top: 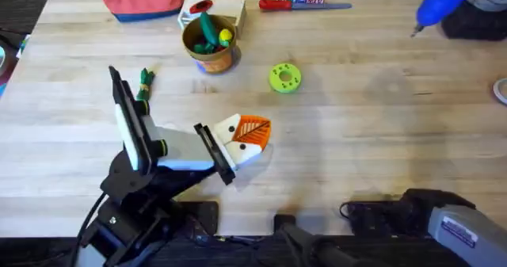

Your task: Pick up the gripper from the table and insert it into the empty holder that is missing its gripper. Then pick up a screw, insert it into the mounting hole, and use the screwdriver to tighten it. Finally, clean up the table by picking up the vegetable and placing it into the bucket.

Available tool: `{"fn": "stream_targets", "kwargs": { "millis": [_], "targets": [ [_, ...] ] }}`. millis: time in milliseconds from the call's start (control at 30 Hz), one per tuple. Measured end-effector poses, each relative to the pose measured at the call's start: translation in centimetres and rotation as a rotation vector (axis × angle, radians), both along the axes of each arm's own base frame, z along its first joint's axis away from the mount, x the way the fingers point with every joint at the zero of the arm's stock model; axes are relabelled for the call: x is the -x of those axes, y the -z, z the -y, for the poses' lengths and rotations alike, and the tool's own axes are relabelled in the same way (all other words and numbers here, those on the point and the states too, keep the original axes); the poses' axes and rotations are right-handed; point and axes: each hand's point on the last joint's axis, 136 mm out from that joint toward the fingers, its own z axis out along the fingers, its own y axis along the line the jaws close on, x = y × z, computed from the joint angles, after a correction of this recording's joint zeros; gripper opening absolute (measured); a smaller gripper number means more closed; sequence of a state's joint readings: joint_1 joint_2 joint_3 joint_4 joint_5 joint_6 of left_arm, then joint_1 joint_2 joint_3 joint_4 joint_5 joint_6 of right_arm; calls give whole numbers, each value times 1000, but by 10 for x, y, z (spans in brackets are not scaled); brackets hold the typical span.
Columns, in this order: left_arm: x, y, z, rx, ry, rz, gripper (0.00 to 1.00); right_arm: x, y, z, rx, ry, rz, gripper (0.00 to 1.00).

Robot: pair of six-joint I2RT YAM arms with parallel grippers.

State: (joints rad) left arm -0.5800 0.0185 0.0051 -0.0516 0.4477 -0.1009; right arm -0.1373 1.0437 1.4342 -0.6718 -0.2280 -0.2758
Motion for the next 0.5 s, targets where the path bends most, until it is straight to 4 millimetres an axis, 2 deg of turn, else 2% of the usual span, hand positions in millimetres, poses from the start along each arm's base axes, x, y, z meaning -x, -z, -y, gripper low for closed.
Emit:
{"fn": "stream_targets", "kwargs": {
  "millis": [200,500],
  "targets": [
    [0,0,0,0,0,0,5,15,2,-61,-126,-197,177,7],
    [0,0,0,0,0,0,5,57,34,-183,-273,-628,254,7]
  ]
}}
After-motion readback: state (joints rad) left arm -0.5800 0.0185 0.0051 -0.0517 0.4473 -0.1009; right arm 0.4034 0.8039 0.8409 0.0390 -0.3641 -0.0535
